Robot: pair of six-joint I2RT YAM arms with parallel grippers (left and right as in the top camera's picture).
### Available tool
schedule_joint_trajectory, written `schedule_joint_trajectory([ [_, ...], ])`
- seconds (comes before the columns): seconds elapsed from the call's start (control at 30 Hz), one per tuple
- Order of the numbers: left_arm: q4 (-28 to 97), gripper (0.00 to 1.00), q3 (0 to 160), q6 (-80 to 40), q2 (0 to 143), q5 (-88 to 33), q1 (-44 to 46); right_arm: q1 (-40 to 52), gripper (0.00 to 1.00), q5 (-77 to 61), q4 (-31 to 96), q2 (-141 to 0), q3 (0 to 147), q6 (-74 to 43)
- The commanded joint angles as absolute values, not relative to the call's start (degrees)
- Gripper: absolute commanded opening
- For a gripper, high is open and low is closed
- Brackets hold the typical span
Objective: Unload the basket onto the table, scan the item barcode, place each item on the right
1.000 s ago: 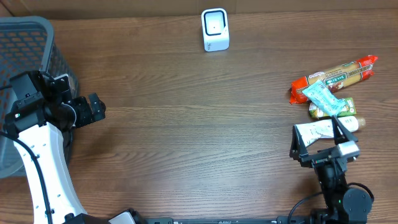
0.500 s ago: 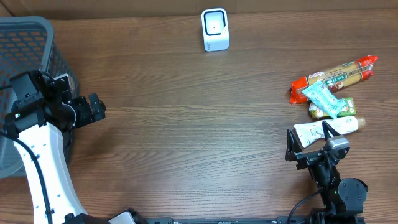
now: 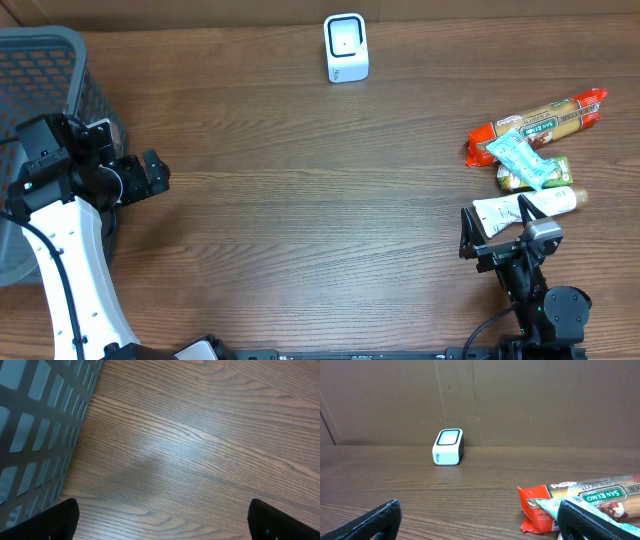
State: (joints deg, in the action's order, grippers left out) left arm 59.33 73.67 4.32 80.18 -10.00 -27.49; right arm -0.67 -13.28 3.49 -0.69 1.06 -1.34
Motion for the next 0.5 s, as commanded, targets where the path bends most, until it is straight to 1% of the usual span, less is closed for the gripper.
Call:
schedule_joint_trajectory([
  [0.0,59.3,1.0,74.3,3.2,80.5,-9.9,-27.4,-0.3,1.0,-13.1,3.4,-0.2,0.4,-1.4],
  [0.4,59.0,0.99,74.3,3.2,80.5,-9.9,-27.4,-0.3,1.0,-13.1,3.4,-0.2,0.4,-1.4],
  [0.47,58.0,0.99,74.1,4.8,80.4,-10.3,-27.4,-0.3,1.0,-13.1,3.4,-0.2,0.4,-1.4],
])
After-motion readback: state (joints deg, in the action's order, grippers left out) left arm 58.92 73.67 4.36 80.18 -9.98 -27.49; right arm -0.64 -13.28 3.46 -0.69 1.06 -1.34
